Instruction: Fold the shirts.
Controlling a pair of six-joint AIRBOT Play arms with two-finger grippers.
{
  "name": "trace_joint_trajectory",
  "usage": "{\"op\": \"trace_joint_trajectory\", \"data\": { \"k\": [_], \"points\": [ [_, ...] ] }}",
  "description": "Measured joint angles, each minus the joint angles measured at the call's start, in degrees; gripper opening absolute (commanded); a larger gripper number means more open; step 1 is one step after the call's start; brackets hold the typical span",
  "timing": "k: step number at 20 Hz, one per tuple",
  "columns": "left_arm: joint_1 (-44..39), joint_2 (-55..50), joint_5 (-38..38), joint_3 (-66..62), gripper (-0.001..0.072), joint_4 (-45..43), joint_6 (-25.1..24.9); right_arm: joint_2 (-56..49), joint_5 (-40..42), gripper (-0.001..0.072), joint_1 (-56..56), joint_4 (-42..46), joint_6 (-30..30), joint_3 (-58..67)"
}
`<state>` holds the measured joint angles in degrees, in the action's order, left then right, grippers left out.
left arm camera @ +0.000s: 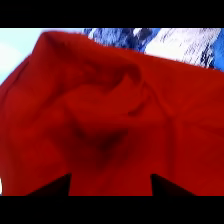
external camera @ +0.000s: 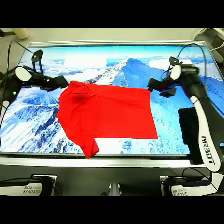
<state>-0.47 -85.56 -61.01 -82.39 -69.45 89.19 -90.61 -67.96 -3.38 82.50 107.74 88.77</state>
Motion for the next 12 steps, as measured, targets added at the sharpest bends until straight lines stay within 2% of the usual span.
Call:
{"op": "trace_joint_trajectory", "data": {
  "k": [1,3,5,7,8,9,12],
  "points": [
    [1.79,1.22,-4.39,1.64,0.0589,-0.2,-0.04,0.24,-3.74,0.0475,2.8,-1.66,-3.48,0.13],
    [5.46,5.84,-9.77,8.26,0.0589,-0.22,-0.48,0.48,-11.72,0.0431,8.72,-4.13,-8.74,-1.31],
    [8.28,12.02,-12.39,19.47,0.0589,0.31,-0.9,0.94,-16.68,0.0423,13.53,-7.45,-12.35,-5.38],
    [9.94,17.94,-11.17,31.74,0.0588,2.32,-1.6,1.31,-19.34,0.0453,16.22,-10.36,-15.19,-10.6],
    [10.27,20.26,-9.38,37.33,0.0588,4.33,-2.05,1.38,-19.65,0.0541,16.96,-11.58,-16.33,-13.29],
    [10.36,21.81,-7.45,41.75,0.0588,6.62,-2.64,1.49,-19.67,0.0569,17.35,-12.92,-17.14,-15.52],
    [9.07,23.54,-0.79,50.36,0.0577,12.61,-4.07,1.62,-18.62,0.0572,18.34,-14.91,-19.06,-21.05]
  ]
}}
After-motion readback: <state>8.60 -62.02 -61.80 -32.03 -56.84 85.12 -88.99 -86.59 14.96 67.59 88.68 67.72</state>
